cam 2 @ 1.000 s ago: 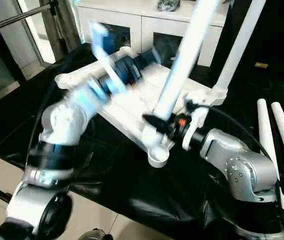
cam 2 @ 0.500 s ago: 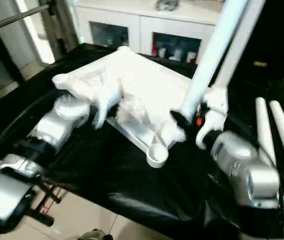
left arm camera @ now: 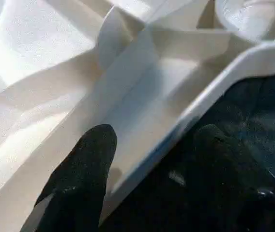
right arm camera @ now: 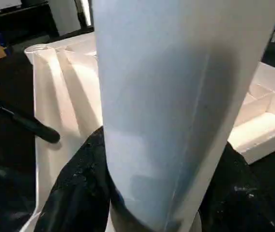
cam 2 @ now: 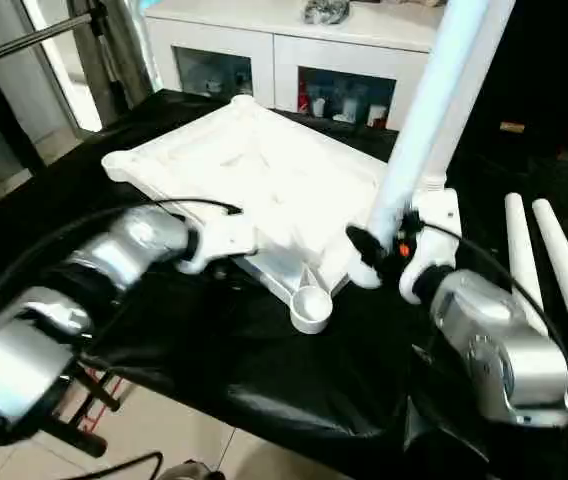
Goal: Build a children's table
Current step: Pick table leg, then rotate table base
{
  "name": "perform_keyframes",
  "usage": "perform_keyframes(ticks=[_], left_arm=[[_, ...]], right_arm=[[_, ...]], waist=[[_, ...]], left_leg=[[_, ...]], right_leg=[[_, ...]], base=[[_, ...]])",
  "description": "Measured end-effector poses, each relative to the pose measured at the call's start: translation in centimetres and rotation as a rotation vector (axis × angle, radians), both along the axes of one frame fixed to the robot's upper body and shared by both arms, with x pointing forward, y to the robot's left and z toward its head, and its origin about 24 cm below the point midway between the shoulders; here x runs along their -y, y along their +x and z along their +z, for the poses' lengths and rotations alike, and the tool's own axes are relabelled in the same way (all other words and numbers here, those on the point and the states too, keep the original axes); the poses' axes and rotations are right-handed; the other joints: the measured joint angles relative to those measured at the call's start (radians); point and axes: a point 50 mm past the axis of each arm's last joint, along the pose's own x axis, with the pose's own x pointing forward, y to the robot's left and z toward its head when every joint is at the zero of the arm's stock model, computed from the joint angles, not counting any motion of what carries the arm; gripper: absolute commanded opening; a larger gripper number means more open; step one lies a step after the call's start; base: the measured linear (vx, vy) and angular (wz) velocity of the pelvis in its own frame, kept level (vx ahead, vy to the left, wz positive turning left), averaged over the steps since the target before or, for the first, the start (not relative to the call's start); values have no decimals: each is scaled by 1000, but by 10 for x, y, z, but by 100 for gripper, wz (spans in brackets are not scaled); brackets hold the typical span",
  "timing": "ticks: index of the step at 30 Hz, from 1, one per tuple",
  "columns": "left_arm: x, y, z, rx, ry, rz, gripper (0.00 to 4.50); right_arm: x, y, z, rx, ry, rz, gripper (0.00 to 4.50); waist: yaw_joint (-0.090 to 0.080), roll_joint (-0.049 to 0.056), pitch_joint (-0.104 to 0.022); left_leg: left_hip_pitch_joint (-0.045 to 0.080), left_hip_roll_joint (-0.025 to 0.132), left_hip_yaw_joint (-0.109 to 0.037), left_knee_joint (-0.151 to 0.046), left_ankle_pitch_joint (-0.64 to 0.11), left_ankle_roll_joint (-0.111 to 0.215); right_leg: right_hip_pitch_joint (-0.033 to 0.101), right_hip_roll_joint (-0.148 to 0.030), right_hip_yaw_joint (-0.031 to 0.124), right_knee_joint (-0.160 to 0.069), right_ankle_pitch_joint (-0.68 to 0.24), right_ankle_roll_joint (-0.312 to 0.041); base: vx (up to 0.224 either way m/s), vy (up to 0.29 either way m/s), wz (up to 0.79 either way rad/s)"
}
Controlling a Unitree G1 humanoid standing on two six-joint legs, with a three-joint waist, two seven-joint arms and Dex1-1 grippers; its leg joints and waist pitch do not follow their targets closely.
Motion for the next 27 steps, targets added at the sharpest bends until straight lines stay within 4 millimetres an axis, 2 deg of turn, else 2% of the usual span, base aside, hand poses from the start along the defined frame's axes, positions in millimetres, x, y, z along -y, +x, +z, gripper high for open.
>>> perform_keyframes(ticks=[3,5,7,11,13,15,18,19,20,23,24,27], left_arm=[[5,0,1,-2,1,-13,298],[7,-2,-3,-24,6,-18,271],[10,-4,-8,-58,0,-26,264],[10,-5,-5,-91,9,-58,220],[10,-4,-4,-92,38,-69,218],[9,-4,-4,-99,55,-74,175],[9,-4,-2,-114,66,-86,173],[10,-4,-1,-129,72,-91,166],[11,-5,-1,-146,77,-99,138],[12,-6,1,-184,112,-142,135],[13,-6,3,-196,128,-153,108],[12,-9,4,-254,182,-204,97]], right_arm=[[0,0,0,1,0,0,189],[0,0,0,1,0,0,189],[0,0,0,2,-1,0,189],[0,0,0,1,-1,0,189],[0,0,0,1,-2,1,189],[0,0,0,1,-3,2,189],[0,0,0,1,-7,3,189],[-1,0,0,1,-10,6,189],[-1,0,0,1,-11,11,189],[-2,1,0,7,-22,24,189],[-2,1,1,11,-25,26,189],[0,1,2,21,-36,28,189]], waist=[[-1,3,-1],[0,6,-3],[0,7,-2],[-1,10,-4],[-1,10,-4],[-2,11,-5],[-2,12,-5],[-2,12,-5],[-2,13,-6],[-1,13,-6],[-2,14,-6],[-2,15,-8]], left_leg=[[0,0,0,0,0,0],[0,0,0,0,0,0],[0,0,0,0,0,0],[0,0,0,0,0,0],[1,0,0,0,0,0],[1,0,0,0,0,0],[1,0,0,0,0,0],[1,0,0,0,0,0],[1,0,0,0,0,0],[1,0,0,0,0,0],[1,0,0,0,0,0],[2,0,0,0,0,0]], right_leg=[[0,0,0,0,0,0],[0,0,0,0,0,0],[0,0,0,0,0,0],[0,0,0,0,0,0],[0,0,0,0,0,0],[0,0,0,0,0,0],[0,0,0,0,0,0],[0,0,0,0,0,0],[0,0,0,-1,0,0],[0,0,0,0,0,0],[1,0,0,0,0,0],[1,0,0,0,0,0]], base=[[0,0,0],[0,0,0],[0,0,0],[0,0,0],[0,0,0],[0,0,0],[0,0,0],[0,0,0],[0,0,0],[0,0,0],[0,0,0],[0,0,0]])
